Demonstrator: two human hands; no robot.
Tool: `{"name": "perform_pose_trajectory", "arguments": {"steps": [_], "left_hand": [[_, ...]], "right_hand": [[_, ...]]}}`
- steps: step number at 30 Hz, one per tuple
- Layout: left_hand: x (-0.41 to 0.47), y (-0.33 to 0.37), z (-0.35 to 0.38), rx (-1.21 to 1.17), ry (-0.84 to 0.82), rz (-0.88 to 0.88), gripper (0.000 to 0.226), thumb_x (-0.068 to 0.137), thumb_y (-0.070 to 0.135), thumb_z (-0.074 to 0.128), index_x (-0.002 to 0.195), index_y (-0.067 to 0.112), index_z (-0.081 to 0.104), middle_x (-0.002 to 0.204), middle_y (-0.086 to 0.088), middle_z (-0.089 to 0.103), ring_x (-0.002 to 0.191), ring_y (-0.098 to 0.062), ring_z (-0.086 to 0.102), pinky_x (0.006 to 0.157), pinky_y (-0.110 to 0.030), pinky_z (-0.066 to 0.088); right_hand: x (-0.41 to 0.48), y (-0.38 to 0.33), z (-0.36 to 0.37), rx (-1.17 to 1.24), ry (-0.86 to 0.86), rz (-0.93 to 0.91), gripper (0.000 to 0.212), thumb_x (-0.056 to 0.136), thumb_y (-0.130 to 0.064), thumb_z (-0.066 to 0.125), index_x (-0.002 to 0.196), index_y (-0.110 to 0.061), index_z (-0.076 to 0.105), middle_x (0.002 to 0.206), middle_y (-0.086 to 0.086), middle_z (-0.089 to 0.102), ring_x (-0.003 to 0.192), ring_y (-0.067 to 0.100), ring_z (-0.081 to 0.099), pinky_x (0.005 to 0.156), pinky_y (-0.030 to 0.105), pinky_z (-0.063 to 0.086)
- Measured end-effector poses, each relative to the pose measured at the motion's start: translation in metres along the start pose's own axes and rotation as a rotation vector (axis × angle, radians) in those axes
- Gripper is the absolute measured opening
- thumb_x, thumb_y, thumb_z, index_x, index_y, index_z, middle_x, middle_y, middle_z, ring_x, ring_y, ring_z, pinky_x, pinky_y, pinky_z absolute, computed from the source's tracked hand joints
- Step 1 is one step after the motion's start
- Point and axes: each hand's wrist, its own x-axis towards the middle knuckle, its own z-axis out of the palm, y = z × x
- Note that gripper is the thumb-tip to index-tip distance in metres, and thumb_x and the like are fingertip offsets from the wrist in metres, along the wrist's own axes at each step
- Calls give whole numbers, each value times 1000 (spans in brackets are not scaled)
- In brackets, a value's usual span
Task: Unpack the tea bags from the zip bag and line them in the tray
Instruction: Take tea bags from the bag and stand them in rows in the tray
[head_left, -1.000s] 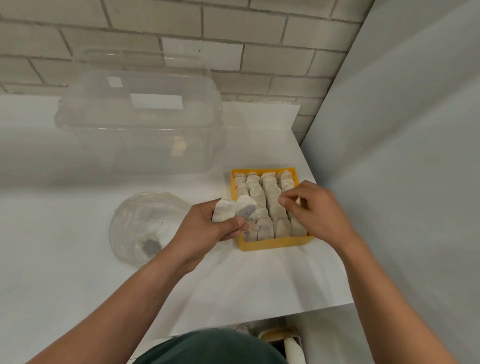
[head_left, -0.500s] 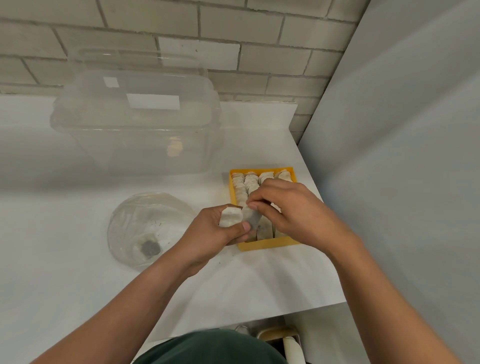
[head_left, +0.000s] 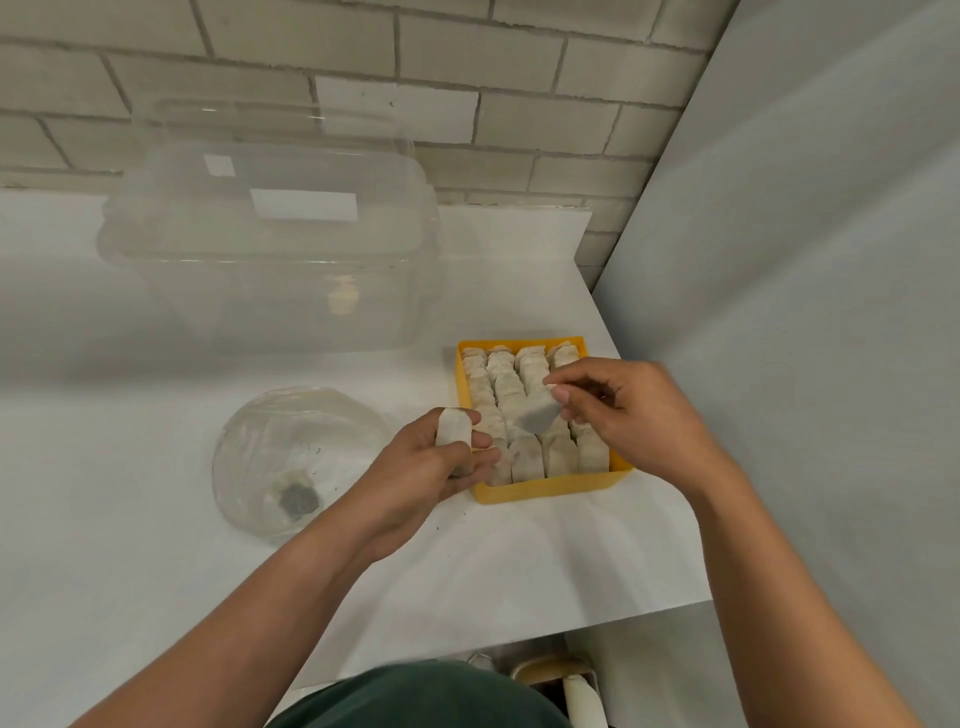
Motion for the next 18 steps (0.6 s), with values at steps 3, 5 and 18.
{"name": "perform_pose_trajectory", "arguments": {"steps": [3, 5, 18], "left_hand": [[-1, -3, -5, 60, -51, -17, 52, 96, -16, 48, 134, 20, 55, 130, -15, 62, 115, -20, 72, 92, -34, 61], [-2, -4, -6, 64, -69, -4, 55, 98, -16, 49, 136, 23, 51, 129, -15, 62, 116, -21, 71, 91, -35, 61], [0, 1, -2, -10, -2, 57, 26, 102, -9, 52, 120, 3, 67, 119, -17, 74, 110, -27, 75, 94, -30, 60]], "right_hand": [[-2, 20, -6, -89, 12, 43, 16, 99, -21, 65, 107, -29, 76, 84, -15, 76, 80, -1, 71, 82, 30, 58], [-4, 31, -9, -143, -27, 86, 17, 100, -22, 64, 107, -31, 77, 86, -21, 73, 83, -5, 68, 78, 21, 54], [0, 72, 22, -305, -282, 167, 18, 98, -23, 67, 110, -28, 79, 94, -17, 69, 84, 0, 58, 73, 9, 41]]}}
